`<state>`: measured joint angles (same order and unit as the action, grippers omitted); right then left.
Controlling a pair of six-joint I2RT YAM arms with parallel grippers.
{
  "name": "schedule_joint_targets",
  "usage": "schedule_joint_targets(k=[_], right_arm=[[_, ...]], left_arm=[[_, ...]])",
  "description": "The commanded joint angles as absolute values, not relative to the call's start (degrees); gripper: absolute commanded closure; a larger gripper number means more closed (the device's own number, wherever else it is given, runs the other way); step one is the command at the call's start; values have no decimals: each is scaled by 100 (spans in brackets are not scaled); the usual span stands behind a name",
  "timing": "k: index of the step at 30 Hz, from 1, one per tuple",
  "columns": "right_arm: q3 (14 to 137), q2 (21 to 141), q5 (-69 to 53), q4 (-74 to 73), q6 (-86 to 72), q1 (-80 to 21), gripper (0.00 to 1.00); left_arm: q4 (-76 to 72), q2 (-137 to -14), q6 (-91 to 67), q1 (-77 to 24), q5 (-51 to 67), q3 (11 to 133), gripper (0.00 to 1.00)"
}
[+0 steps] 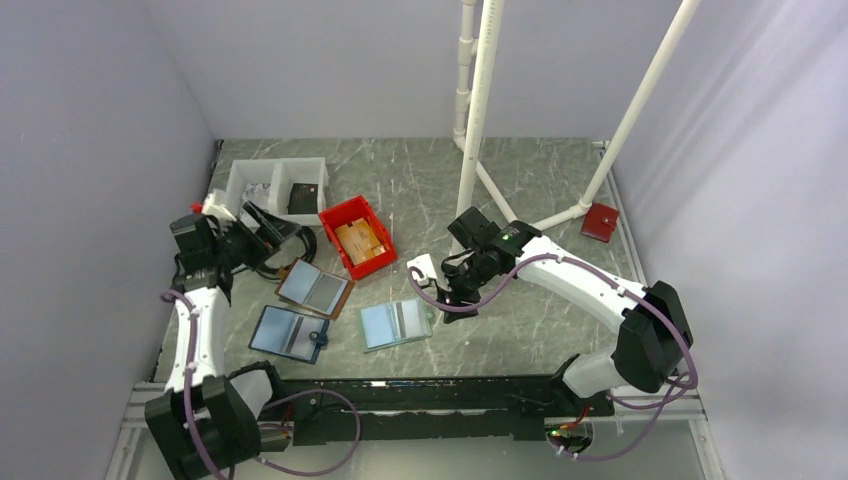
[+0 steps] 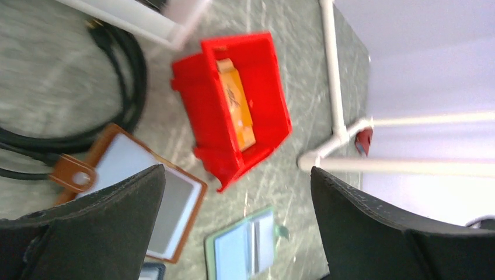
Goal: Take the credit cards out of the card holder
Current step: Pick up the card holder from the center of the board.
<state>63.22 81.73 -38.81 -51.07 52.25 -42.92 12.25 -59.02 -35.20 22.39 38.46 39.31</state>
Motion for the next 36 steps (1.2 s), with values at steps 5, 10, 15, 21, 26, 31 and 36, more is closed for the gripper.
schedule_joint_targets(k=[5, 10, 15, 21, 26, 31, 36], right_arm=[[6328, 8117, -3917, -5151, 5388, -4247, 48], [6333, 8139, -3956, -5146, 5375, -4236, 48], [6328, 8148, -3952, -5124, 5353, -4211, 48], [6328, 8160, -3959, -5107, 5327, -4172, 48], [6353, 8220, -4008, -5107, 5297, -4174, 48], [6372, 8261, -4120, -5071, 5197, -4175, 48], [6364, 8336, -4243, -4871, 4922, -4175, 48]], left_arm=[[1697, -5127, -3579, 706, 3712, 3549, 1], [1714, -4966, -3685, -317, 3119, 3422, 1], [1703, -5140, -3642, -1219, 2739, 3346, 1], [1548, -5221, -3768, -2003, 2379, 3125, 3], [1275, -5071, -4039, -2427, 2235, 2908, 4], [810, -5051, -4386, -2851, 2106, 2624, 5], [714, -5076, -4519, -3262, 1831, 2512, 6]])
